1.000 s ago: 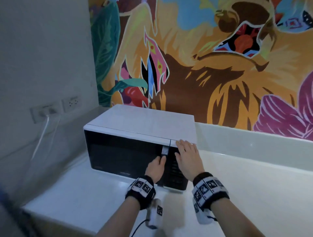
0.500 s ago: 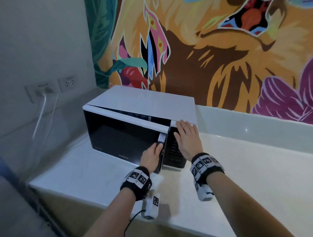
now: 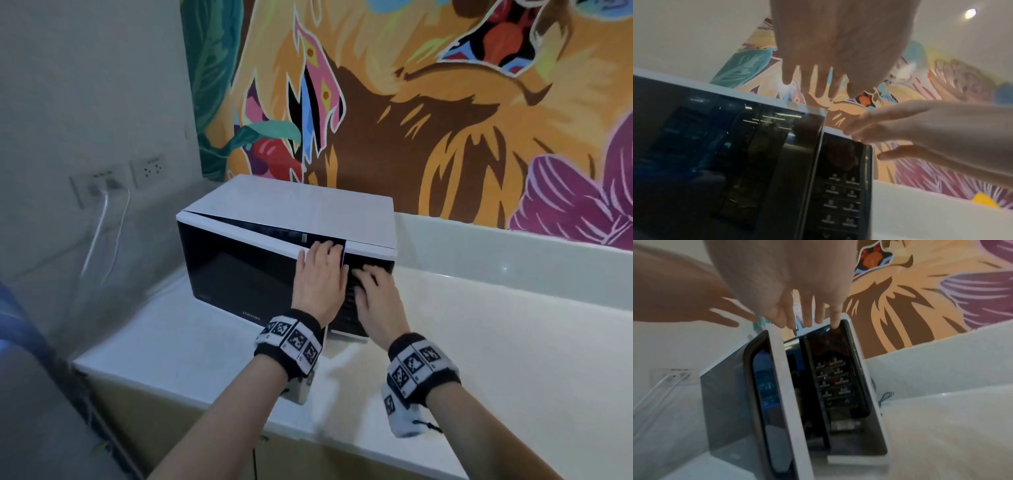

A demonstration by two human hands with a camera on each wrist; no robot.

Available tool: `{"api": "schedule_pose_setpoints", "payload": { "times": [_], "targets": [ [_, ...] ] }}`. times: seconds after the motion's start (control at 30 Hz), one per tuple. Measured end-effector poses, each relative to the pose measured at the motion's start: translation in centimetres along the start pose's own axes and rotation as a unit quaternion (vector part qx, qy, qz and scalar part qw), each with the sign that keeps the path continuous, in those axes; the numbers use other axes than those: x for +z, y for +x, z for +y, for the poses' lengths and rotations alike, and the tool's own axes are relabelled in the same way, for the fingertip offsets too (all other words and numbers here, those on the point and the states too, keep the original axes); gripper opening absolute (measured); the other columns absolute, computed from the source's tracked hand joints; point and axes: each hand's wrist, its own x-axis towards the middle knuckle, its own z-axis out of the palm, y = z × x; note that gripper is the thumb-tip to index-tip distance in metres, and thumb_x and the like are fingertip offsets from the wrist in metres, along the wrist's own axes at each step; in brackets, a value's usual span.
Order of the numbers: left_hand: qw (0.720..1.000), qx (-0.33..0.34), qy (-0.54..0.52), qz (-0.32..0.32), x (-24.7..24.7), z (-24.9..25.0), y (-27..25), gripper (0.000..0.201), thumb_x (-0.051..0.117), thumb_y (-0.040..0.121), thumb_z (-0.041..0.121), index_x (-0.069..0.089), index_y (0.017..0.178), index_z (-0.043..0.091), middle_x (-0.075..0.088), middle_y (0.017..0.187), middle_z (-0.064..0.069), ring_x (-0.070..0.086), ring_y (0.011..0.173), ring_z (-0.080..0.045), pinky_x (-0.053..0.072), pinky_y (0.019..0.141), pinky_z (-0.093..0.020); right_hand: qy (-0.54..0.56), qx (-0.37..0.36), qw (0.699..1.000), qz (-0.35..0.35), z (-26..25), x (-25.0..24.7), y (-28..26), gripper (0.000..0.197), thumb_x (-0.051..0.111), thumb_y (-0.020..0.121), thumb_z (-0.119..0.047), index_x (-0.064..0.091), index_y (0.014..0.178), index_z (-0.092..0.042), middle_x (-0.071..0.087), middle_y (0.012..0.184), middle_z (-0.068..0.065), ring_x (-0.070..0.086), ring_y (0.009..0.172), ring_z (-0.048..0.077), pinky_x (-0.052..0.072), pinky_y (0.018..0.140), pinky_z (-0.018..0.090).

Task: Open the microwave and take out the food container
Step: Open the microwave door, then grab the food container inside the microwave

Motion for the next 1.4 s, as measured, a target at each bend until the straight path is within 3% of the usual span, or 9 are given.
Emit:
{"api": "schedule_pose_setpoints", "payload": {
  "times": [0.13, 0.37, 0.53, 0.8, 1.03, 1.1, 1.23, 1.3, 1.4],
  "targets": [
    [0.994, 0.005, 0.037, -0.1, 0.6, -0.8, 0.3, 0.054, 0.021, 0.097, 0.039, 0.036, 0.141, 0.012, 0.041, 0.149, -0.008, 0.025, 0.145, -0.027, 0.015, 0.12, -0.045, 0.023, 0.007, 0.995, -0.094, -0.5, 2.1, -2.3, 0.028, 0.047, 0.09, -0.01, 0.059, 0.114, -0.005, 0.05, 0.124, 0.011, 0.045, 0.115, 0.027, 0.046, 0.099, 0.037],
    [0.995, -0.065, 0.053, 0.047, -4.7, -2.2, -7.8, 0.041, 0.034, 0.094, 0.04, 0.062, 0.078, 0.015, 0.062, 0.086, -0.004, 0.059, 0.093, -0.024, 0.052, 0.076, -0.035, 0.106, -0.037, 0.977, -0.178, -2.1, 5.2, -2.4, 0.032, 0.049, 0.089, -0.016, 0.059, 0.12, -0.014, 0.051, 0.118, 0.008, 0.046, 0.11, 0.023, 0.045, 0.096, 0.033],
    [0.961, -0.195, 0.198, 0.001, -8.7, -6.6, -13.3, 0.044, 0.057, 0.083, 0.042, 0.062, 0.097, 0.001, 0.058, 0.117, -0.027, 0.053, 0.113, -0.045, 0.051, 0.09, -0.05, 0.152, 0.025, 0.963, -0.222, -5.3, 8.2, -0.1, 0.029, 0.044, 0.095, -0.021, 0.061, 0.118, -0.015, 0.051, 0.119, 0.005, 0.047, 0.115, 0.02, 0.044, 0.098, 0.034],
    [0.9, -0.33, 0.282, 0.033, -10.8, -15.6, -14.5, 0.056, 0.07, 0.074, 0.031, 0.052, 0.114, -0.004, 0.049, 0.121, -0.032, 0.04, 0.12, -0.05, 0.027, 0.1, -0.066, 0.237, 0.164, 0.923, -0.255, -6.0, 11.2, 4.6, 0.031, 0.05, 0.092, -0.016, 0.059, 0.122, -0.011, 0.048, 0.125, 0.016, 0.057, 0.111, 0.029, 0.042, 0.099, 0.03],
    [0.892, -0.365, 0.238, 0.119, -9.5, -18.6, -12.7, 0.042, 0.059, 0.082, 0.028, 0.052, 0.113, 0.002, 0.033, 0.137, -0.033, 0.018, 0.137, -0.051, 0.007, 0.103, -0.081, 0.302, 0.27, 0.889, -0.212, -4.7, 13.7, 9.0, 0.031, 0.052, 0.089, -0.017, 0.057, 0.12, -0.013, 0.056, 0.107, 0.002, 0.049, 0.121, 0.031, 0.048, 0.098, 0.053],
    [0.915, -0.316, 0.214, 0.131, -7.5, -18.1, -10.4, 0.045, 0.053, 0.081, 0.031, 0.052, 0.119, 0.006, 0.033, 0.144, -0.032, 0.016, 0.141, -0.049, -0.004, 0.108, -0.071, 0.325, 0.3, 0.875, -0.198, -4.4, 14.6, 10.1, 0.038, 0.051, 0.09, -0.019, 0.051, 0.128, -0.014, 0.057, 0.123, 0.007, 0.049, 0.123, 0.031, 0.047, 0.1, 0.052],
    [0.987, -0.127, 0.095, -0.002, 0.2, -18.4, -3.2, 0.043, 0.039, 0.088, 0.032, 0.055, 0.121, 0.009, 0.053, 0.134, -0.021, 0.044, 0.13, -0.041, 0.029, 0.111, -0.056, 0.353, 0.368, 0.846, -0.152, -3.6, 16.7, 12.4, 0.049, 0.051, 0.091, -0.028, 0.04, 0.137, -0.018, 0.049, 0.141, 0.012, 0.05, 0.123, 0.034, 0.047, 0.102, 0.049],
    [0.991, -0.113, 0.021, -0.072, 3.4, -19.5, 0.8, 0.043, 0.037, 0.092, 0.03, 0.05, 0.126, 0.008, 0.053, 0.131, -0.017, 0.052, 0.121, -0.037, 0.047, 0.099, -0.048, 0.377, 0.402, 0.822, -0.144, -3.2, 17.7, 13.5, 0.05, 0.05, 0.091, -0.034, 0.038, 0.136, -0.017, 0.046, 0.142, 0.015, 0.049, 0.124, 0.037, 0.044, 0.104, 0.051],
    [0.975, -0.176, -0.051, -0.124, 6.4, -21.6, 6.1, 0.046, 0.038, 0.095, 0.029, 0.036, 0.135, 0.005, 0.042, 0.136, -0.022, 0.051, 0.117, -0.041, 0.046, 0.094, -0.047, 0.419, 0.443, 0.776, -0.16, -3.1, 17.9, 14.9, 0.059, 0.045, 0.095, -0.036, 0.025, 0.145, -0.012, 0.034, 0.15, 0.016, 0.044, 0.128, 0.037, 0.042, 0.107, 0.05]
  ]
}}
